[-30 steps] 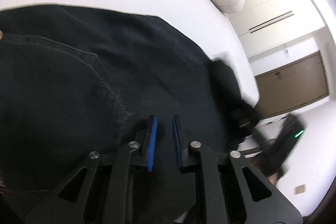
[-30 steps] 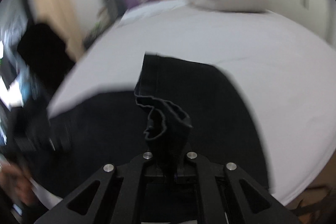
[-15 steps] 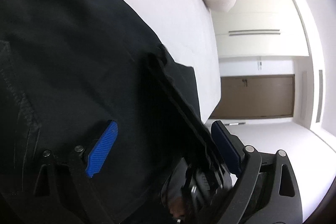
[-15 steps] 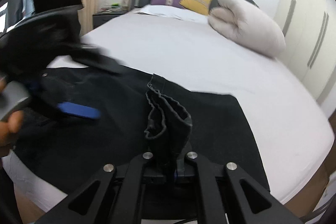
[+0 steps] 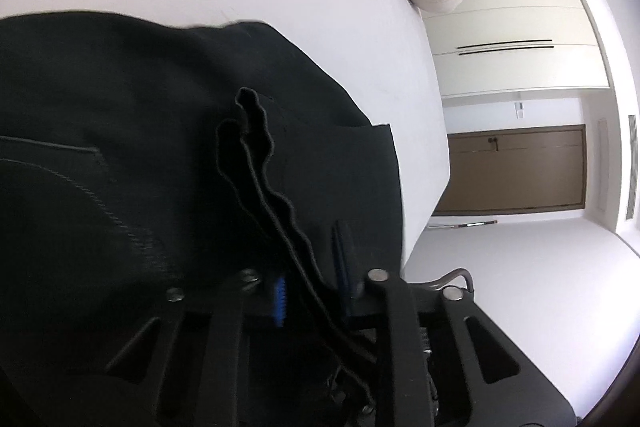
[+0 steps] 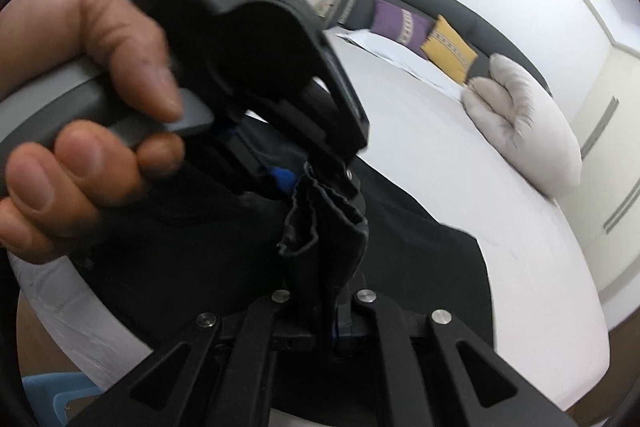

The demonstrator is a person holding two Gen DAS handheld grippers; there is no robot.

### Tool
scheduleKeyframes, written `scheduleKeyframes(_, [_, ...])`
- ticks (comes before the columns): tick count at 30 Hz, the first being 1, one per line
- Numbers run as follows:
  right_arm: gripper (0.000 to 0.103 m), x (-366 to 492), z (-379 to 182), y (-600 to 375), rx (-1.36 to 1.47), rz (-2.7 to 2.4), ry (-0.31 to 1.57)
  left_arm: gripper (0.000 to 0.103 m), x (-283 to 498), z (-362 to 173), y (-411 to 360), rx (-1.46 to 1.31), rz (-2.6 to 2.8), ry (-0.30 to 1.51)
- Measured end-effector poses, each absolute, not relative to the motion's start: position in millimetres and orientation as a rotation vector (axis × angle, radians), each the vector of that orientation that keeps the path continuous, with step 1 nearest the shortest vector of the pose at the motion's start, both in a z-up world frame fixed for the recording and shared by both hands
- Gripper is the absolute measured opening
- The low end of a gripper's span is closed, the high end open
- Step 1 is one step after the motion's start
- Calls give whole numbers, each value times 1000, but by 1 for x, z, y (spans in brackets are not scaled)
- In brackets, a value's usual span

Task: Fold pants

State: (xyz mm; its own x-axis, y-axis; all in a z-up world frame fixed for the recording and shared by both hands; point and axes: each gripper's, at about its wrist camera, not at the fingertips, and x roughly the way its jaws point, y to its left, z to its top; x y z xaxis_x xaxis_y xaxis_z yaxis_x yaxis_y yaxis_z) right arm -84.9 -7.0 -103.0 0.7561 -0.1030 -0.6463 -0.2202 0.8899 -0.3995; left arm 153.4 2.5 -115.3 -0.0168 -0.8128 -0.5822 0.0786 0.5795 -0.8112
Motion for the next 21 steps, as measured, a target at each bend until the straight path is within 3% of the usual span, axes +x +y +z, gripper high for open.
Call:
scheduleKeyframes(11, [6, -64, -118, 6, -529, 107, 774, 14, 149, -124, 24, -704, -722, 1392])
scheduleKeyframes(18, [14, -62, -138, 9, -553, 122, 851, 14, 146, -117, 46, -643, -561, 1318])
scheduleKeyframes(21, [37, -68, -121, -4, -474, 193, 876, 14, 140, -94, 50, -561, -529, 1242])
